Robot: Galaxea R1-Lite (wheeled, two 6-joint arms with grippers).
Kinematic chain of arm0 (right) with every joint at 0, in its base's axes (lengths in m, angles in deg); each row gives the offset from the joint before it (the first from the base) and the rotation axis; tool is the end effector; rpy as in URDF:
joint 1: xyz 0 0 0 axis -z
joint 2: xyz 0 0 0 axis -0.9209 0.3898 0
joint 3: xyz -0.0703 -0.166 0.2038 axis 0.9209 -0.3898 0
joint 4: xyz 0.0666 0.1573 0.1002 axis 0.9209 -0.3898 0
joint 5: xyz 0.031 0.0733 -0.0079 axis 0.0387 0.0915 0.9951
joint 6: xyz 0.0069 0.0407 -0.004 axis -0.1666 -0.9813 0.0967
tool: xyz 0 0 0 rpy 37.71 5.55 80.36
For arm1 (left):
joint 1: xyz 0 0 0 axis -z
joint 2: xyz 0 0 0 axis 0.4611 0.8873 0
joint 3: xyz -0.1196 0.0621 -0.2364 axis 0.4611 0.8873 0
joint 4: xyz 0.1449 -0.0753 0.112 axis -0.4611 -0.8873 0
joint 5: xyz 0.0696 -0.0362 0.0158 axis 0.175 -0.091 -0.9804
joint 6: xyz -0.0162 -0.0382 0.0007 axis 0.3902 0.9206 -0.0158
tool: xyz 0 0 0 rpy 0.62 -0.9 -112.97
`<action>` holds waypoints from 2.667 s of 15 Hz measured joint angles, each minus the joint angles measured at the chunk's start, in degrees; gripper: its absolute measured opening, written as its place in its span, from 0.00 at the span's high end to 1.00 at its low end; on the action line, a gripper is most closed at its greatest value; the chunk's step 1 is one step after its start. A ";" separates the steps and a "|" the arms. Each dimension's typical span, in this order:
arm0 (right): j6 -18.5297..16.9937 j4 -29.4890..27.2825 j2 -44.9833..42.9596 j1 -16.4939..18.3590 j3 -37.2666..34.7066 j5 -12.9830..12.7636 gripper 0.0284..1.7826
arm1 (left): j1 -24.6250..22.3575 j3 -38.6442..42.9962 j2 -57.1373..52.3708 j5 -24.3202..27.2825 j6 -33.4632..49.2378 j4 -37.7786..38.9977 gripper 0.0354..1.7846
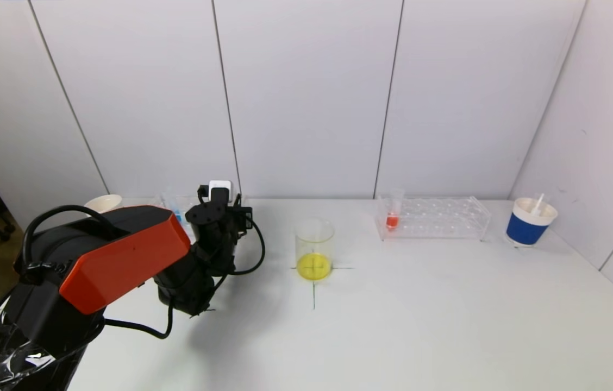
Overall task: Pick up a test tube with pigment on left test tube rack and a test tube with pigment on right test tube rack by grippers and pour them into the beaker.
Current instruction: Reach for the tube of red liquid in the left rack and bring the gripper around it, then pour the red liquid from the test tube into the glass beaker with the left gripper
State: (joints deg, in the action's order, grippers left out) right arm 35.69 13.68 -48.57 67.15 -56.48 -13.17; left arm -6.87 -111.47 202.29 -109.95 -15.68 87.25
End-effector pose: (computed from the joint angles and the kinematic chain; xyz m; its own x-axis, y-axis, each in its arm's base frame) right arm 0.0323 0.0001 0.0756 1.0000 -0.0004 0.0012 0.0004 0.9999 0.0124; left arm 0.4186 -0.1389 0.0188 0.9898 0.0717 0.1234 -0.0759 0.9967 0.0294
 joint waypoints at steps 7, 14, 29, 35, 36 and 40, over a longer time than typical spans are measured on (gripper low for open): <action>0.02 0.00 0.00 0.00 0.00 -0.02 0.01 | -0.01 0.00 -0.11 0.00 -0.02 0.00 0.77; 0.02 0.00 0.00 0.00 0.00 0.00 0.01 | -0.12 0.38 -2.54 0.02 0.00 -0.74 0.77; 0.00 0.00 0.00 0.00 0.00 0.00 0.01 | -0.11 -3.94 -15.20 0.44 -2.58 -14.56 0.77; 0.00 0.00 0.00 0.00 0.00 0.00 0.01 | 0.29 -9.44 -22.06 5.21 -2.67 -32.41 0.77; 0.00 0.00 0.00 0.00 0.00 0.00 0.01 | 0.51 -10.69 -22.74 6.17 -2.65 -34.99 0.77; 0.00 0.00 0.00 0.00 0.00 0.00 0.01 | 2.15 -16.19 -23.86 10.03 -2.69 -42.14 0.77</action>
State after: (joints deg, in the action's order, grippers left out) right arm 35.69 13.68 -48.57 67.15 -56.48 -13.17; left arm -4.73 -127.66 178.43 -99.91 -18.37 45.10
